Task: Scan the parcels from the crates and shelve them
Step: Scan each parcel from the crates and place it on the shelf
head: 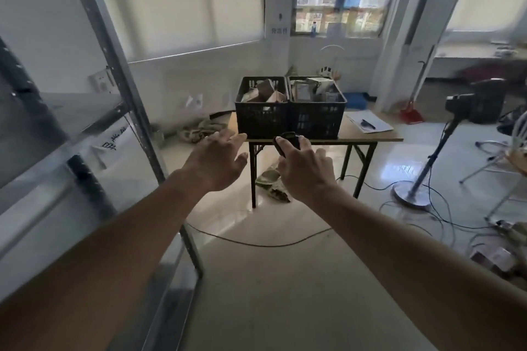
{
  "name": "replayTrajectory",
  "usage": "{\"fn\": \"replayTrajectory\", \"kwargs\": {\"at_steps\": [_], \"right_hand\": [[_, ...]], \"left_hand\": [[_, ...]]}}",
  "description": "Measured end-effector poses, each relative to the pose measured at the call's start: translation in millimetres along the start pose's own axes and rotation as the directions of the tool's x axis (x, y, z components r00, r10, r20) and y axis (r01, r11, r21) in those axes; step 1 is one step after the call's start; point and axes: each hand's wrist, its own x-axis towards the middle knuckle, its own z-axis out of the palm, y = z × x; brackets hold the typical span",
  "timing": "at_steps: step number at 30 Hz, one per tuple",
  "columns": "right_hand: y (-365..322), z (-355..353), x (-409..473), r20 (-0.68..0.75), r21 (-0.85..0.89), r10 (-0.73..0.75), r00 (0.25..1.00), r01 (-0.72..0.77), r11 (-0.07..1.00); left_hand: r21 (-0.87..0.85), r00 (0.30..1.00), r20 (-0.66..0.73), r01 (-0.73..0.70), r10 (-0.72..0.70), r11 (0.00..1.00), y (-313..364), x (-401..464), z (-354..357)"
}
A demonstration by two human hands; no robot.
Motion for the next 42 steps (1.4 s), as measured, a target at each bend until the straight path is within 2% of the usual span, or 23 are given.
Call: {"fn": "replayTrajectory", "kwargs": {"at_steps": [9,15,24,35,42], "right_hand": [[84.4,46.4,189.1,0.056,0.016,-0.054,0.997,0.053,0.998],[116.9,69.7,299.0,0.071,0.02,-0.074,0.995,0.073,0.997],[151.1,140.4,461.4,0.104,-0.017,-0.016,0.994,0.017,1.0],[184.5,224.1,624.1,0.177,-0.09,0.113,0.978,-0.098,0.991],[222.5,269.0,709.7,0.155,-0.096,0.084,0.984,-0.069,0.993]], "left_hand": [[0.009,0.999,0.017,0.035,-0.035,0.999,-10.7,195.2,69.9],[-0.006,0.997,0.038,0.069,-0.069,0.998,-24.1,302.6,95.4],[-0.061,0.994,0.091,0.058,-0.052,0.996,-84.2,468.4,166.1],[-0.166,0.961,0.276,0.049,-0.001,0.985,-142.9,645.8,255.0],[-0.171,0.936,0.353,0.08,-0.015,0.982,-149.6,739.0,302.3]]}}
